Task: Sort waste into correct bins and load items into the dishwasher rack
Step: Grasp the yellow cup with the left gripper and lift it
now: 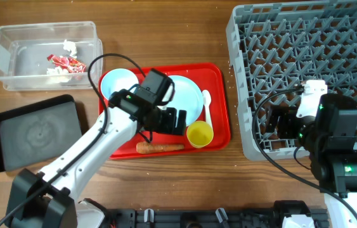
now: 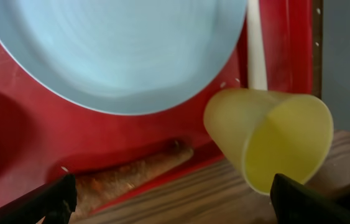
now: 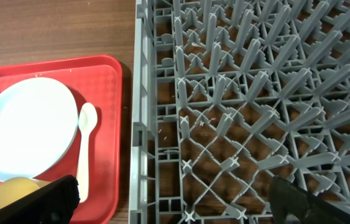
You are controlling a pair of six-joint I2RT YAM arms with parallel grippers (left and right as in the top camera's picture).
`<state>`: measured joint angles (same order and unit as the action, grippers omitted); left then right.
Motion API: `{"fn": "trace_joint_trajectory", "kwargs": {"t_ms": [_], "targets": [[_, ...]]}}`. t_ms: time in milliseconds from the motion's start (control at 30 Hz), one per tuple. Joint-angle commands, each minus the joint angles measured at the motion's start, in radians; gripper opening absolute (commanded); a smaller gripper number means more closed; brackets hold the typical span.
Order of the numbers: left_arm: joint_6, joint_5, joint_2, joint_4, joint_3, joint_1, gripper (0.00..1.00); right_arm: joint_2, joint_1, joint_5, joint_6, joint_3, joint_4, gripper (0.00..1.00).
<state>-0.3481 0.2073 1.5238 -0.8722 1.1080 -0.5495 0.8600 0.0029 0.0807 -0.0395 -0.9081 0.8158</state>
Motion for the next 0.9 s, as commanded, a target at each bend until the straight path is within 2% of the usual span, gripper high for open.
{"fn": "trace_joint_trajectory", "kwargs": {"t_ms": [0, 233, 333, 433, 467, 533, 767, 800, 867], "targets": [[-0.027, -0.022, -0.005, -0.023, 0.053, -0.061, 1.00, 0.000, -0.004, -0.013, 0.010, -0.018, 0.002, 1.00], [-0.027, -0.128, 0.078, 0.025, 0.052, -0.174, 0.99, 0.000, -0.004, -0.013, 0.010, -0.018, 0.008, 1.00], [-0.027, -0.131, 0.136, 0.053, 0.052, -0.179, 0.91, 0.000, -0.004, -0.013, 0.010, -0.018, 0.010, 1.00], [-0.027, -0.130, 0.194, 0.083, 0.052, -0.182, 0.61, 0.000, -0.004, -0.013, 0.010, -0.018, 0.009, 1.00], [-0.027, -0.130, 0.196, 0.084, 0.052, -0.182, 0.40, 0.000, -0.004, -0.013, 0.010, -0.018, 0.009, 1.00], [-0.027, -0.131, 0.191, 0.098, 0.052, -0.178, 0.04, 0.000, -0.004, -0.013, 0.010, -0.018, 0.009, 1.00], [-0.026, -0.106, 0.113, 0.073, 0.086, -0.091, 0.04, 0.000, -0.004, -0.013, 0.010, -0.018, 0.012, 1.00], [-0.026, -0.070, 0.089, 0.074, 0.093, -0.060, 0.04, 0.001, -0.004, -0.013, 0.008, -0.018, 0.007, 1.00], [-0.026, 0.130, 0.043, 0.112, 0.098, 0.043, 0.04, 0.015, -0.004, -0.011, -0.050, -0.018, -0.023, 1.00]]}}
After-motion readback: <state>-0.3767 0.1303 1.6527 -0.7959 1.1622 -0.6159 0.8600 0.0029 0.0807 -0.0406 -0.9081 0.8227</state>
